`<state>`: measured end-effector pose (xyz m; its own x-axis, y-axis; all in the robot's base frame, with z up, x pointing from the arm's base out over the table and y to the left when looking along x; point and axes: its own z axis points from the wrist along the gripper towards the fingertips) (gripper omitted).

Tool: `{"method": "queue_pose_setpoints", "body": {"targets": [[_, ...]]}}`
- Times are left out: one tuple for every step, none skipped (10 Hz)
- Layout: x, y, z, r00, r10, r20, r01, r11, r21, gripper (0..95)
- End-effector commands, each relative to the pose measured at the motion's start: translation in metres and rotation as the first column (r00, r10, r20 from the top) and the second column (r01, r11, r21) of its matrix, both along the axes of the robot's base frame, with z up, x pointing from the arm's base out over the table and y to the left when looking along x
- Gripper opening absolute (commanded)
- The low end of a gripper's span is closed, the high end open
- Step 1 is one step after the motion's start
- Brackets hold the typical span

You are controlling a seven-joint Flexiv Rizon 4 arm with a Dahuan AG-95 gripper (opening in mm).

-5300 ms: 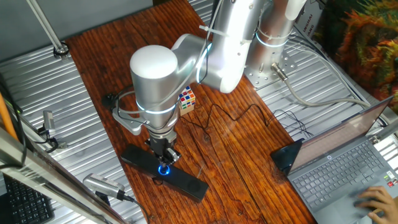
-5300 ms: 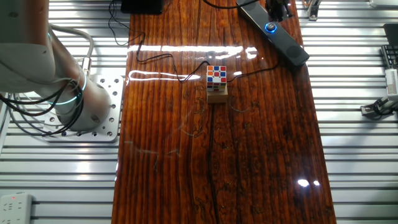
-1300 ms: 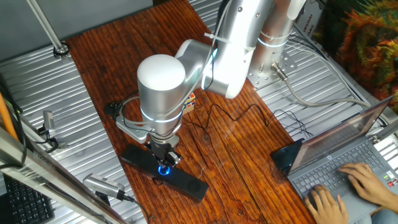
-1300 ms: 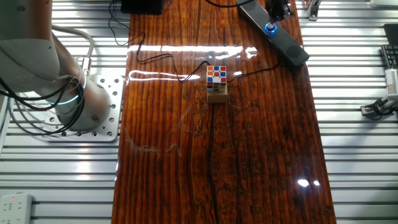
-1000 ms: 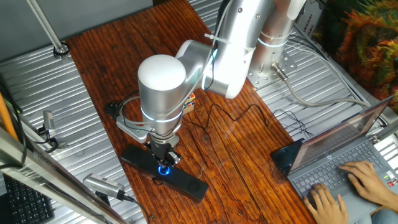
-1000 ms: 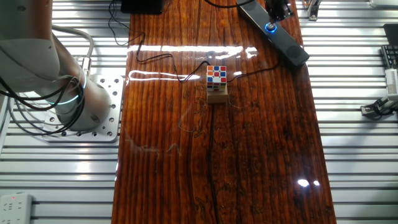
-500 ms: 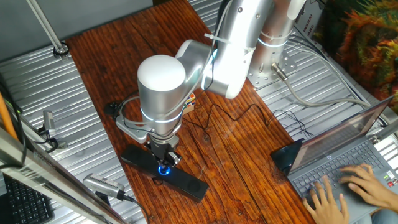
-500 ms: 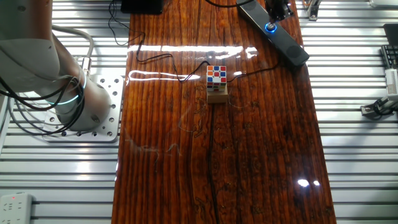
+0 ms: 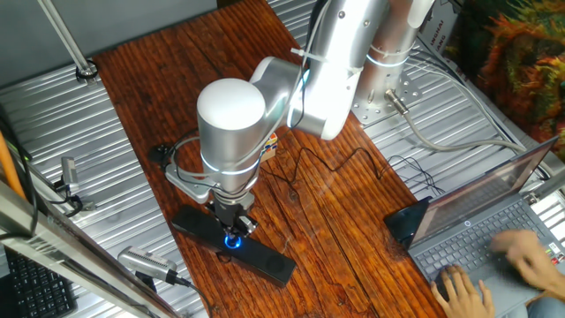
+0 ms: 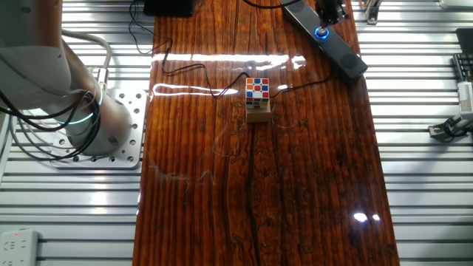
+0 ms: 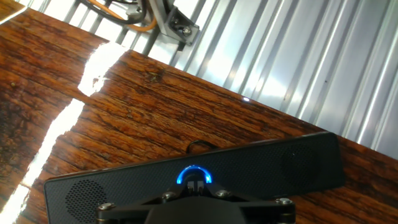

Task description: Turn the knob to increase the volume of the speaker

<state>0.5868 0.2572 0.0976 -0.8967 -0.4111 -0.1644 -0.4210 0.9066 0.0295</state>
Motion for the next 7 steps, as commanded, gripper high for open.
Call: {"method": "queue_pose_setpoints", "body": {"targets": [[-0.0006, 0.0001, -0.0002, 1.000, -0.005, -0.006, 0.005, 1.000, -0.001, 0.0], [-0.0008, 0.0003, -0.0005, 1.000, 0.002, -0.008, -0.002, 1.000, -0.003, 0.0], [-0.0007, 0.0003, -0.0006, 1.000, 0.002, -0.011, -0.002, 1.000, -0.005, 19.0], [-0.0007, 0.0003, -0.0006, 1.000, 0.003, -0.011, -0.003, 1.000, -0.003, 19.0], [-0.0006, 0.0004, -0.0006, 1.000, 0.008, -0.011, -0.008, 1.000, -0.001, 19.0], [-0.0005, 0.0004, -0.0007, 1.000, 0.008, -0.010, -0.008, 1.000, 0.000, 19.0], [-0.0005, 0.0005, -0.0008, 1.000, 0.009, -0.010, -0.009, 1.000, 0.002, 19.0]]}}
